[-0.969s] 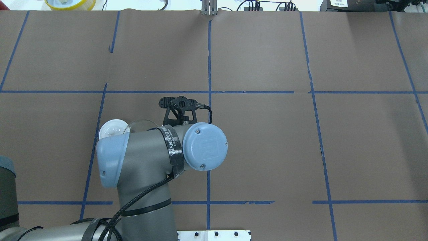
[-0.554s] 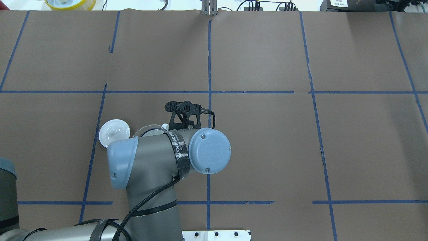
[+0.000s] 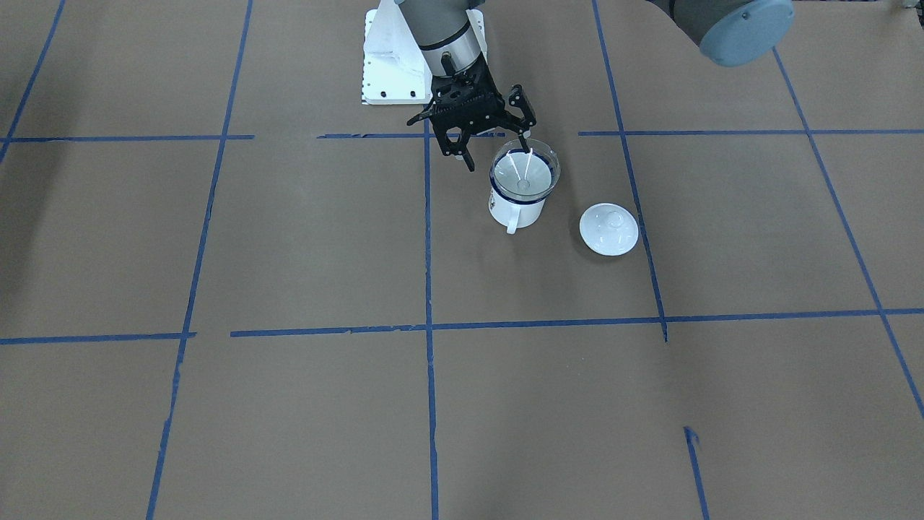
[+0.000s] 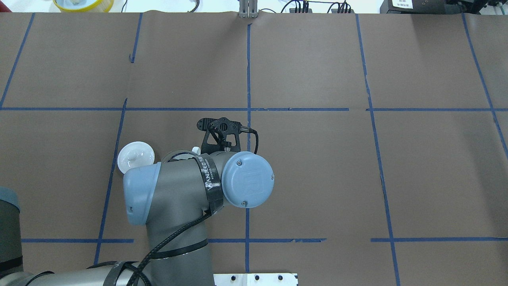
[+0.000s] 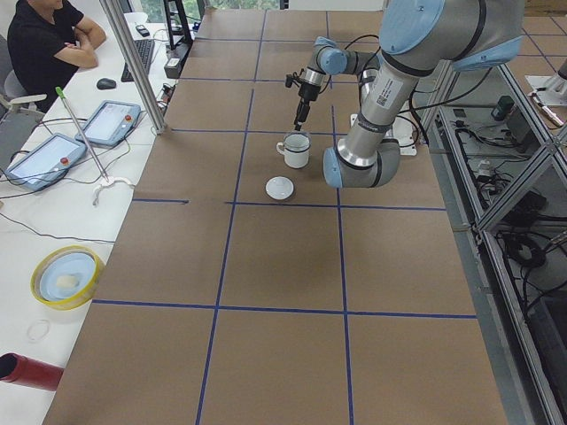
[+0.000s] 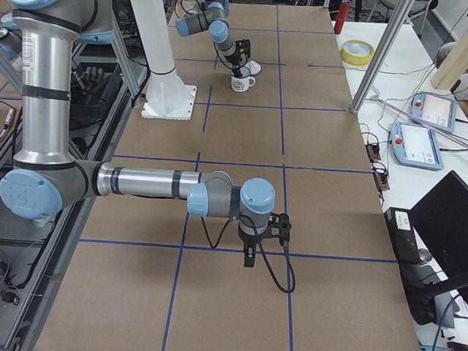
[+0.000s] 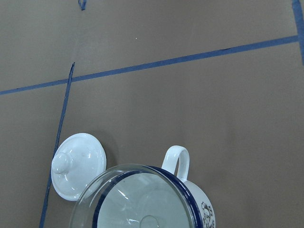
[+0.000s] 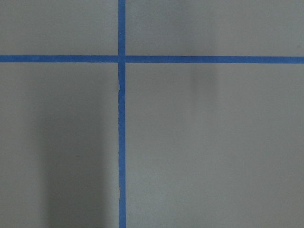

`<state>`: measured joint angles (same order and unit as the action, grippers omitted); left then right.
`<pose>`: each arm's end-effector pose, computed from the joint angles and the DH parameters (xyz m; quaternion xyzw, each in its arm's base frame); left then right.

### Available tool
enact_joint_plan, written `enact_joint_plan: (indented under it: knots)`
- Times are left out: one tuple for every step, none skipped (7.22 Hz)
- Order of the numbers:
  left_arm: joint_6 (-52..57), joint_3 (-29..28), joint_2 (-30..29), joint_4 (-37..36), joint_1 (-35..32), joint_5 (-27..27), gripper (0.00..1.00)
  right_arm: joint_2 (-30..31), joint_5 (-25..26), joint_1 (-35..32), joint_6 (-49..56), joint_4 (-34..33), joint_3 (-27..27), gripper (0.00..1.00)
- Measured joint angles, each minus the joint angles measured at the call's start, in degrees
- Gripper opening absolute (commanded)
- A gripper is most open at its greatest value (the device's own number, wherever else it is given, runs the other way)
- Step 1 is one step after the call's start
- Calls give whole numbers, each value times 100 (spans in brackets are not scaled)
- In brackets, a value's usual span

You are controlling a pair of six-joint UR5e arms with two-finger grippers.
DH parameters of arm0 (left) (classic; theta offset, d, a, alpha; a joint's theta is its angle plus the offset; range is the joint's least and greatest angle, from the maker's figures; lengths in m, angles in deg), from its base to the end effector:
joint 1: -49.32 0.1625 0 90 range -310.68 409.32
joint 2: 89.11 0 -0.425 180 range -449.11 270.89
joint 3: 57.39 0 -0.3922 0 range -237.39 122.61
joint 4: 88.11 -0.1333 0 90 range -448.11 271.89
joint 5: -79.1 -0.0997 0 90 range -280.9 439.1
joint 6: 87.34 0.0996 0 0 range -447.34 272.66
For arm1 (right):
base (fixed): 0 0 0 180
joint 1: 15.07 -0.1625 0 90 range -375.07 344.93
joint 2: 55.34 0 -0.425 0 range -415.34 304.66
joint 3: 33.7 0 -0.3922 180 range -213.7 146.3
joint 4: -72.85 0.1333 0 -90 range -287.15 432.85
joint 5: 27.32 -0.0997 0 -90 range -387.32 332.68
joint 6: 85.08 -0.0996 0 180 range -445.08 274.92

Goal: Place funnel on cup
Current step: 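Carry the funnel with the left gripper over the open mug, then lower the funnel into the mug mouth and open the left gripper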

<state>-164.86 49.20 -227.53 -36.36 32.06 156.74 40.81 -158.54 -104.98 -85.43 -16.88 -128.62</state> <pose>0.5428 -0.3306 0.1311 0.1603 0.1955 -0.0652 0.9653 0.0670 -0.4451 0.6701 -0.0092 -0.3520 0.0051 0.9360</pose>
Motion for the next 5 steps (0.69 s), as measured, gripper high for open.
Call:
enact_joint_plan:
  knots:
    - [7,292,9,54,-29,12,100,0,0,0,0,0,0,100]
    - [73,614,16,140,-149,43,100,0,0,0,0,0,0,100]
    - [277,846,28,341,-420,207,100,0,0,0,0,0,0,100]
    - [631,963,66,652,-842,583,100,0,0,0,0,0,0,100]
    - [1133,1014,198,1124,-1441,1168,100,0,0,0,0,0,0,100]
